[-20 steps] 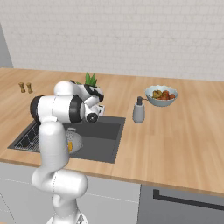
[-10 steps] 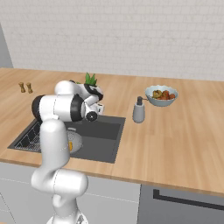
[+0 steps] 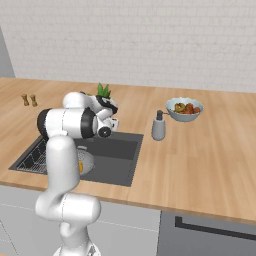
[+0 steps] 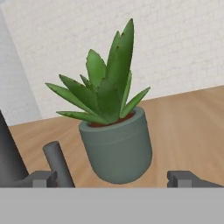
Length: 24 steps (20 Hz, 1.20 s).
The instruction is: Put the colander in the sink, put the mango, tangerine in the colander, and turn on the sink faucet and pour water over the colander.
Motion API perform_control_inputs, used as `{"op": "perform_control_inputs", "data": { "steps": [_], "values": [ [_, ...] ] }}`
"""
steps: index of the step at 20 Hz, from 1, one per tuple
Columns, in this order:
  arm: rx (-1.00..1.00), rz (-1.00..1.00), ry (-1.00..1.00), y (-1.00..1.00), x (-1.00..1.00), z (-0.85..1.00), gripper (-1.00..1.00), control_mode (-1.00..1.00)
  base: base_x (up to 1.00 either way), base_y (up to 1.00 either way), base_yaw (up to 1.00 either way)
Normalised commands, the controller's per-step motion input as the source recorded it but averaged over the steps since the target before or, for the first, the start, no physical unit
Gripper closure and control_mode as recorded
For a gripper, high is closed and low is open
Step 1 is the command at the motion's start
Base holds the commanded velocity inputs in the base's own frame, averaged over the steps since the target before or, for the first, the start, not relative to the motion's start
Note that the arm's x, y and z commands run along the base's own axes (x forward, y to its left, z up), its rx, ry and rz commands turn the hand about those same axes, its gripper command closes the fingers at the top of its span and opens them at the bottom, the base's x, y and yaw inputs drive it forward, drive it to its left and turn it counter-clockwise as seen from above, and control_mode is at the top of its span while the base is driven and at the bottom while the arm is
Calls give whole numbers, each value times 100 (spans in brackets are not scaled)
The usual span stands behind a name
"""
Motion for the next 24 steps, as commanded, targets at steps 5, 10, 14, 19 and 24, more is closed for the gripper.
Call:
{"op": "perform_control_inputs", "data": {
  "steps": [5,10,14,19,24],
  "values": [
    [0,0,0,6,4,0,-100,-100,0,0,0],
    [0,0,0,4,0,0,-100,-100,0,0,0],
    [0,0,0,8,0,0,-100,-100,0,0,0],
    [0,0,0,13,0,0,-100,-100,0,0,0],
    [0,0,0,6,4,0,-100,-100,0,0,0]
  ]
}}
